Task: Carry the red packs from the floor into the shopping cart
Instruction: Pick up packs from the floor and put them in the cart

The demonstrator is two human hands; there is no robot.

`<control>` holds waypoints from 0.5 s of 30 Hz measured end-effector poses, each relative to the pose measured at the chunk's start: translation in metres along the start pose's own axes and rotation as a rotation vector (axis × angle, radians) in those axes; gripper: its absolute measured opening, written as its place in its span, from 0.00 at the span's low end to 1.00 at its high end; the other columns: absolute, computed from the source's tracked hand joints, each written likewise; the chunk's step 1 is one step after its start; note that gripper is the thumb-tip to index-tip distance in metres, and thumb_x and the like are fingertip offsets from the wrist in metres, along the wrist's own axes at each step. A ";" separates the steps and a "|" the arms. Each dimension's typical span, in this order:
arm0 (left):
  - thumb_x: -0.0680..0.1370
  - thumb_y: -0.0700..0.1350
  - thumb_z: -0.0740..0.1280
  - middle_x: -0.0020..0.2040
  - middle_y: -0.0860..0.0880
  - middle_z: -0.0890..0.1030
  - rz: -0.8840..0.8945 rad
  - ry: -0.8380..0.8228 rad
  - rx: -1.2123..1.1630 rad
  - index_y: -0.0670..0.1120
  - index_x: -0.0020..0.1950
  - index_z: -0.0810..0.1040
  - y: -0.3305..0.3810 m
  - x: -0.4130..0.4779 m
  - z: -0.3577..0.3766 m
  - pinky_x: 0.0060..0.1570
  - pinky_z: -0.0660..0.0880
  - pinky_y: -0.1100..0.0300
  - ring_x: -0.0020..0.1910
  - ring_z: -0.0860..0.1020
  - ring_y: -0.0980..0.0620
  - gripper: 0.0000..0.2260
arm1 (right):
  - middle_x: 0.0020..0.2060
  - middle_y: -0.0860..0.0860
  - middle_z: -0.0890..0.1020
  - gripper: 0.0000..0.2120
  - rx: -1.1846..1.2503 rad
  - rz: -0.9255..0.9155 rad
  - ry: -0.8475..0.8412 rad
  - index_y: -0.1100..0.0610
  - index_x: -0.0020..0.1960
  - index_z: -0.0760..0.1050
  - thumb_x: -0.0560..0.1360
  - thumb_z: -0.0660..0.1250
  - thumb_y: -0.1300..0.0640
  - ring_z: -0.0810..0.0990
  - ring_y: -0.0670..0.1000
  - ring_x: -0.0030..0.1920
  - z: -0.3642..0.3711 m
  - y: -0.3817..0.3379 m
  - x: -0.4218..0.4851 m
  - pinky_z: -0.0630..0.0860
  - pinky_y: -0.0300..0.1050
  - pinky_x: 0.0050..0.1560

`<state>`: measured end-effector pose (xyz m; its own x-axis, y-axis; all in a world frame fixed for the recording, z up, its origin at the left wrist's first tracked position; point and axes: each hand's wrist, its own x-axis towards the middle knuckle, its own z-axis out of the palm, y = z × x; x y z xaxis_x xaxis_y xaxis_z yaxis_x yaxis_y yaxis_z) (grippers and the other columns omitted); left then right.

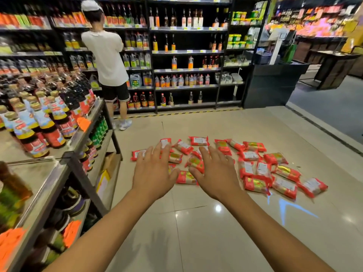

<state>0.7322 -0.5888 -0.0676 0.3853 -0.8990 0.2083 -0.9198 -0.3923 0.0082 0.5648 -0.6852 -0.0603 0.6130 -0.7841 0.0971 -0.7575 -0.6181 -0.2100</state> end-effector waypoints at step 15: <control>0.80 0.64 0.57 0.82 0.41 0.62 -0.247 -0.048 0.034 0.45 0.83 0.60 -0.024 0.204 0.065 0.77 0.60 0.42 0.80 0.63 0.40 0.36 | 0.82 0.55 0.58 0.38 0.035 -0.188 -0.124 0.52 0.84 0.52 0.82 0.54 0.33 0.56 0.57 0.82 0.057 0.060 0.280 0.55 0.60 0.78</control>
<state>0.8379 -0.7752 -0.0887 0.6018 -0.7831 0.1571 -0.7946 -0.6068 0.0196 0.7040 -0.9389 -0.1014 0.7675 -0.6408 0.0177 -0.6200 -0.7491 -0.2334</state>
